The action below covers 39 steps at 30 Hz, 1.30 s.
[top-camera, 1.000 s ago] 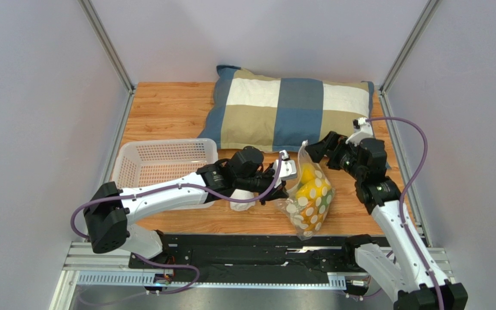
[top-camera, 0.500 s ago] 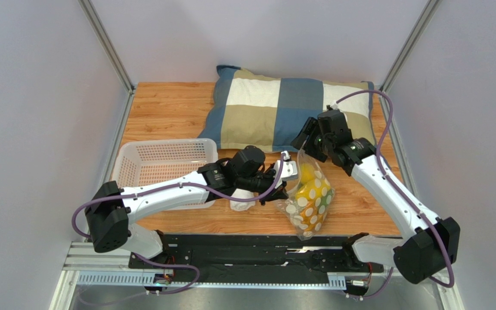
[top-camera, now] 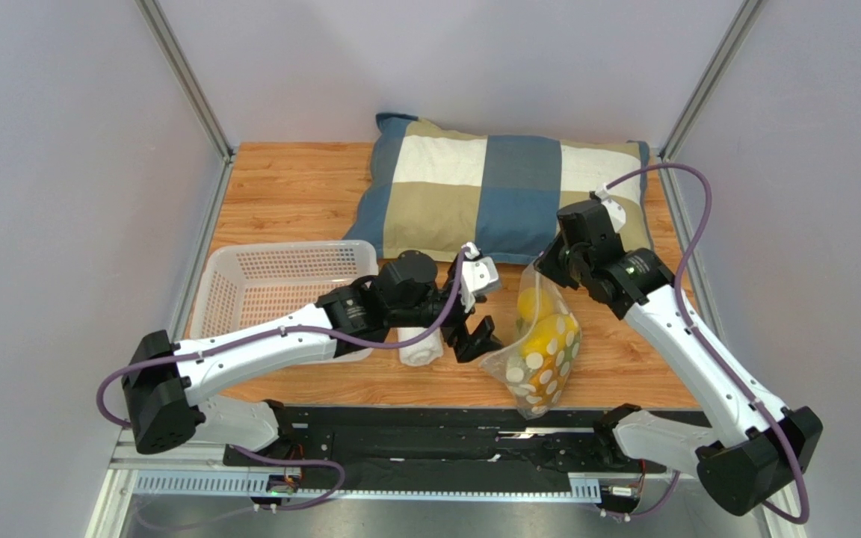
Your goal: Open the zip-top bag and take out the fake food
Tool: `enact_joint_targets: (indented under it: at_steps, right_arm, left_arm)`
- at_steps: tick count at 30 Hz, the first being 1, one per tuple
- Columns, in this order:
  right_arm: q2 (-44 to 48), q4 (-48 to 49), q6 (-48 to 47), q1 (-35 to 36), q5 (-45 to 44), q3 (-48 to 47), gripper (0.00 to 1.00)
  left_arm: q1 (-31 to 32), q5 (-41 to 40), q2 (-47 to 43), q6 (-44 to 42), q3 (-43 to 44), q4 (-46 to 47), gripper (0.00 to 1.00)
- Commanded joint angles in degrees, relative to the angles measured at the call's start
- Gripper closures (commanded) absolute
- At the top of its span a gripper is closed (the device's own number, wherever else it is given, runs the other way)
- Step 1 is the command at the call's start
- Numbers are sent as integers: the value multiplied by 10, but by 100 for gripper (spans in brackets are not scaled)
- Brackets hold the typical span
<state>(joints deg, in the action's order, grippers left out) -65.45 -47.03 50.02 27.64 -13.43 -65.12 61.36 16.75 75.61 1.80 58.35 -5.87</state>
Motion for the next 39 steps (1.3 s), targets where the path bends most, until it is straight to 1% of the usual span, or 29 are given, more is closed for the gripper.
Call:
enact_joint_targets:
  at_steps: [1,3,4,5,6,8,9,12,13,15,16,18,19,20,23,24,26,27,29,31,32,33,34,35,36,37,38,39]
  right_arm:
    - [29,-50,65,17,-46,-57,100]
    - [23,-85,99,31,-63,-74,100]
    - [16,-102,111,37,-74,-97,100]
    - [9,-138,122,44,-92,-109,100]
    - [-1,-153,128,55,-99,-119,100]
    - [-8,-183,147,62,-115,-138,100]
    - [-9,-185,148,66,-117,-138,100]
    - [5,-173,155,73,-105,-129,100]
    - [13,-175,160,75,-105,-128,100]
    - [22,-178,177,81,-113,-123,100]
    - [26,-178,183,83,-114,-120,100]
    - [38,-188,212,85,-117,-109,100]
    - [46,-189,223,85,-118,-100,100]
    - [63,-179,242,86,-119,-91,100]
    - [87,-161,264,86,-114,-50,100]
    - [95,-161,279,85,-114,-45,100]
    - [100,-155,280,86,-107,-34,100]
    - [103,-155,290,87,-107,-34,100]
    - [110,-149,295,87,-101,-30,100]
    - [121,-148,308,87,-104,-27,100]
    - [124,-145,307,87,-104,-26,100]
    - [126,-145,308,87,-102,-25,100]
    - [131,-145,301,87,-101,-26,100]
    - [133,-142,292,87,-106,-26,99]
    - [137,-138,279,87,-110,-26,96]
    - [143,-137,246,87,-118,-28,88]
    - [146,-130,219,87,-136,-29,84]
    - [151,-114,182,86,-142,-26,79]
  left_arm:
    - [-1,-44,-2,65,61,47,1]
    - [0,-38,38,75,105,28,1]
    - [0,-32,52,77,119,24,1]
    - [2,-32,67,83,141,20,1]
    - [3,-31,94,84,152,22,1]
    - [8,-32,121,88,181,20,1]
    - [13,-37,143,91,189,21,1]
    - [30,-98,172,88,210,28,1]
    - [31,-134,179,92,215,28,1]
    - [31,-166,190,105,224,31,1]
    - [32,-195,193,108,225,34,1]
    - [36,-229,197,122,218,55,1]
    - [35,-243,199,126,215,56,1]
    - [36,-251,200,136,208,81,2]
    - [35,-248,200,144,190,120,3]
    - [34,-243,206,145,193,122,10]
    - [35,-226,213,147,207,118,14]
    - [34,-225,225,148,215,112,19]
    - [33,-222,240,152,230,100,21]
    - [31,-198,247,157,231,110,28]
    - [31,-192,250,158,230,112,36]
    - [31,-190,252,159,230,115,51]
    - [31,-194,253,157,230,111,70]
    - [30,-200,249,156,227,108,96]
    - [27,-197,245,152,223,108,100]
    - [25,-175,239,139,218,112,100]
    - [17,-155,227,131,209,114,100]
    - [12,-120,220,124,204,113,100]
